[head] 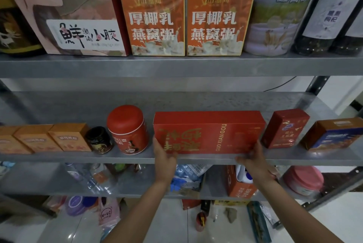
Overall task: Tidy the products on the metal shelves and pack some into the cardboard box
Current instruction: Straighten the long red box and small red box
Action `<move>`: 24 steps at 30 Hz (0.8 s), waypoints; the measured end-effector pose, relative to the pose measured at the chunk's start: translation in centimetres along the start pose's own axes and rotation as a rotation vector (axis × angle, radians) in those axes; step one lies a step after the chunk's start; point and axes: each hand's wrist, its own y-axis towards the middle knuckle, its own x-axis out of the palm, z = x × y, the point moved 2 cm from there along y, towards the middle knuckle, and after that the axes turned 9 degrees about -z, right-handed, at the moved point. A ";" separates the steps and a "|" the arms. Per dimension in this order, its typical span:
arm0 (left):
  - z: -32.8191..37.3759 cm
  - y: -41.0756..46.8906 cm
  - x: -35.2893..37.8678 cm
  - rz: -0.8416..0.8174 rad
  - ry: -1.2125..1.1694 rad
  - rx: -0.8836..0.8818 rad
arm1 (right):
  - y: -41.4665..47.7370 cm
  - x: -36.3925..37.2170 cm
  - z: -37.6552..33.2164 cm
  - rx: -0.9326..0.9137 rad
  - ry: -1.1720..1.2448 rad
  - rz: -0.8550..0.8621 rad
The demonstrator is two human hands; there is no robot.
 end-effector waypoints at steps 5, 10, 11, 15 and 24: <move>-0.5 4.1 0.3 0.002 0.001 -0.037 | 2.7 0.5 -0.6 -0.008 -0.058 -0.004; 0.4 7.5 0.7 -0.047 0.002 -0.079 | 6.2 0.6 -0.6 0.027 -0.093 -0.019; 0.2 8.3 0.7 -0.049 0.015 -0.075 | 6.7 0.6 -0.8 0.024 -0.106 -0.021; 0.4 10.8 0.9 -0.067 0.032 -0.099 | 8.6 0.8 -1.3 0.073 -0.218 -0.035; 0.0 13.6 -0.1 -0.132 0.302 -0.187 | 11.1 1.1 -1.8 0.105 -0.324 -0.067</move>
